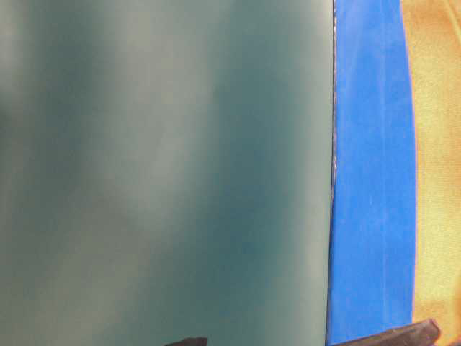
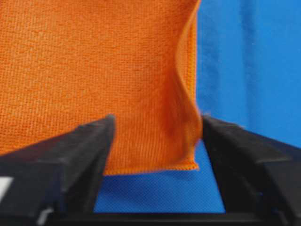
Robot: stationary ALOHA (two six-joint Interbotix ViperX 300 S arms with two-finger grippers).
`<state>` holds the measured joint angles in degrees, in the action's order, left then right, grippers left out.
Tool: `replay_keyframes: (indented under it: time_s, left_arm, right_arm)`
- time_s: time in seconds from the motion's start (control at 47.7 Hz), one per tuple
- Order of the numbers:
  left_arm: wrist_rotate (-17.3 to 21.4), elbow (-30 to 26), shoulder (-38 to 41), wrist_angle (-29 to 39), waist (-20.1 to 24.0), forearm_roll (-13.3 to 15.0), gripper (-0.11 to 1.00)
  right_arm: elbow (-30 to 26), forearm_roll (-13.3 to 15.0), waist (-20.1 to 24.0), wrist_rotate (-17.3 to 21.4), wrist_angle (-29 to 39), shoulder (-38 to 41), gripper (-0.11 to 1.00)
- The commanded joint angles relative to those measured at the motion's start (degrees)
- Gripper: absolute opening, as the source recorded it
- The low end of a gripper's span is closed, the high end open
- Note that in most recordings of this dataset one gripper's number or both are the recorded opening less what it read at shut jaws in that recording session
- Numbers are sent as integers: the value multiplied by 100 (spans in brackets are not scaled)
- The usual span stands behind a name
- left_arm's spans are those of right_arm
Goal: Fold the orange towel.
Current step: 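Release the folded edge and raise both grippers, then grasp the left and right corners of the folded towel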
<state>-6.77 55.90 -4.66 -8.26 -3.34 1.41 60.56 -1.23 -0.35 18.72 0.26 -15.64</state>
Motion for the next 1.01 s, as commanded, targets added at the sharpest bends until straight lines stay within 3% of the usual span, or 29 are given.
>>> replay_keyframes:
  time_s: [0.0, 0.105, 0.231, 0.44, 0.692, 0.986]
  left_arm:
    - [88, -97, -211, 79, 26, 9, 70]
    - [193, -123, -457, 299, 202, 9, 65]
    - [316, -88, -756, 387, 519, 9, 60]
    - [343, -97, -756, 387, 984, 9, 60]
    - [343, -123, -589, 378, 1116, 9, 60]
    - [352, -141, 290, 176, 1433, 9, 60]
  right_arm:
    - [-141, 35, 18, -53, -26, -105, 42]
    - [-193, 264, -44, -105, -18, -272, 65]
    - [-185, 457, -369, -114, -18, -519, 59]
    - [-220, 580, -1063, -141, 9, -439, 60]
    - [-369, 659, -1310, -132, 123, 26, 60]
    - [-492, 694, -1547, -141, 114, 826, 60]
